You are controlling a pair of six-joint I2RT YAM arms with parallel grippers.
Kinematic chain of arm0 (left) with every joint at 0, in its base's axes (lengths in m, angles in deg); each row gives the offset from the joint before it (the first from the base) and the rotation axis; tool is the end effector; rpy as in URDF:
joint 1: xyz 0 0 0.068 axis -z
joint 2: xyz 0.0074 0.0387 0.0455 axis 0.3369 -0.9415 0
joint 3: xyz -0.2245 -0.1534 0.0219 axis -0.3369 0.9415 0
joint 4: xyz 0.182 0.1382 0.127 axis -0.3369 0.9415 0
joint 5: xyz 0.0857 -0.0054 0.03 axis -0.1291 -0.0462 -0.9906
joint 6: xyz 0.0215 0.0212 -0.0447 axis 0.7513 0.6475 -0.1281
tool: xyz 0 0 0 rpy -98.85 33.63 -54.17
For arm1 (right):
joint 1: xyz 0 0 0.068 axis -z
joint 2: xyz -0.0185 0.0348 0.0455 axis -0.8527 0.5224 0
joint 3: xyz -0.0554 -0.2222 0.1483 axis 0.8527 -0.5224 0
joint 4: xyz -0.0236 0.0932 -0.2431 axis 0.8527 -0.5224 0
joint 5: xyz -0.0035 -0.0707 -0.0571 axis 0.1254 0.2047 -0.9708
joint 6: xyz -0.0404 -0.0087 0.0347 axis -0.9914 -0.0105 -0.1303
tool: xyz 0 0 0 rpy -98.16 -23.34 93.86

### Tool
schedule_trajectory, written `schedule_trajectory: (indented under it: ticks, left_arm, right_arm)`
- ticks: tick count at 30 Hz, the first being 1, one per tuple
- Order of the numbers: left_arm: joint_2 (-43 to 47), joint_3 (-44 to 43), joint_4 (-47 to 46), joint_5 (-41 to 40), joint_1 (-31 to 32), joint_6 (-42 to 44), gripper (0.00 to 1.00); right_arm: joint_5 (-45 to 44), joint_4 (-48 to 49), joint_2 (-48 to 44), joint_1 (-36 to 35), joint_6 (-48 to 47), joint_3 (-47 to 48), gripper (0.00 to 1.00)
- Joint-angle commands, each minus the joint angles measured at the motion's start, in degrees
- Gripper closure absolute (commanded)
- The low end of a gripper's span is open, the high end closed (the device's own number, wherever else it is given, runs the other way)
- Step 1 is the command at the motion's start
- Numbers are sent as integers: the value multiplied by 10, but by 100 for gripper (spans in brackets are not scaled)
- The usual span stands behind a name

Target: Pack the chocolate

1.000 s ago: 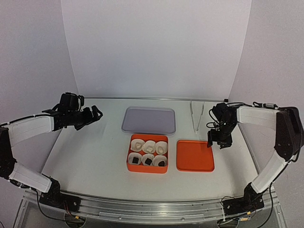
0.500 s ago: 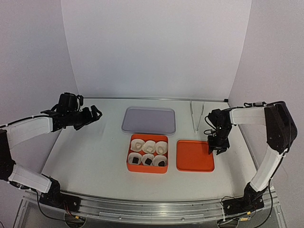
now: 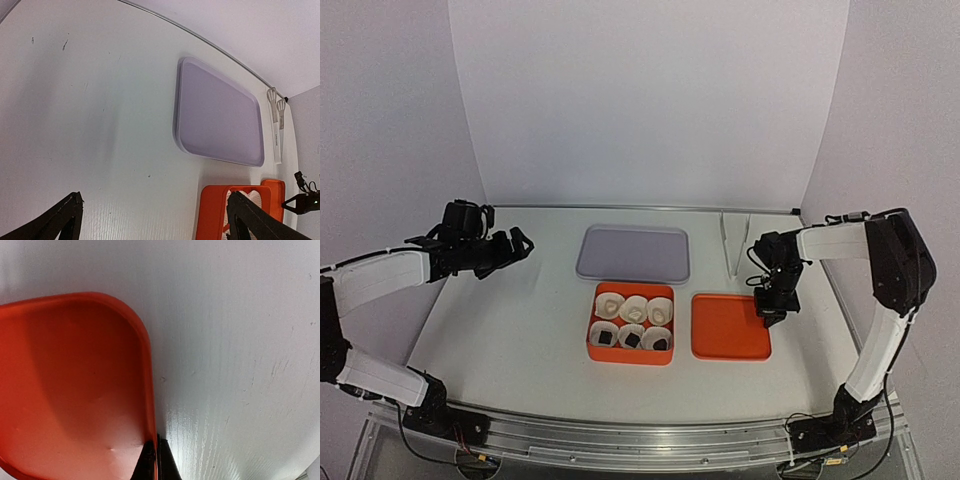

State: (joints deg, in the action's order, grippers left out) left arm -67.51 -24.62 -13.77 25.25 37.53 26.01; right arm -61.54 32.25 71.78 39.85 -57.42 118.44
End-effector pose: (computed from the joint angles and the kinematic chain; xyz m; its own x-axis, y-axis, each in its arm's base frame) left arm 0.2592 -0.0863 0.2438 -0.6783 -0.3501 -0.6460 -0.0057 0.8816 -0.4719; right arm 0.3048 0.1000 0.1399 -0.9967 0.0365 -0.0730 0.0405 0.9977 -0.0545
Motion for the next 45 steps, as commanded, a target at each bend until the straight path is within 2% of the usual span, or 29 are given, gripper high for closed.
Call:
schedule_trajectory:
  ticks: [1,8,15,21,26,34,38,45]
  left_arm:
    - [16,5,-5,-7,0,3,0]
    - [19,-5,1,-5,0,5,0]
    - [24,-19,-19,42,0,4,0]
    - [14,-28,-75,134,1,-12,0]
    - [-10,-39,-175,252,10,-34,0]
    - [-113,-123,-261,354,128,-42,0]
    - [-181,-178,-263,364,177,-40,0]
    - [-266,-257,-256,380,226,-47,0]
  right_arm:
    - [-17,-1,23,1,2,-3,100]
    - [-38,-6,-44,2,11,-14,100]
    - [-37,-6,-191,1,24,-46,100]
    - [-34,-6,-312,1,21,-50,100]
    - [-3,-6,-367,1,14,-26,100]
    - [108,5,-352,-2,26,41,100]
    - [136,33,-327,-18,28,64,100]
    - [144,56,-270,-64,14,112,100]
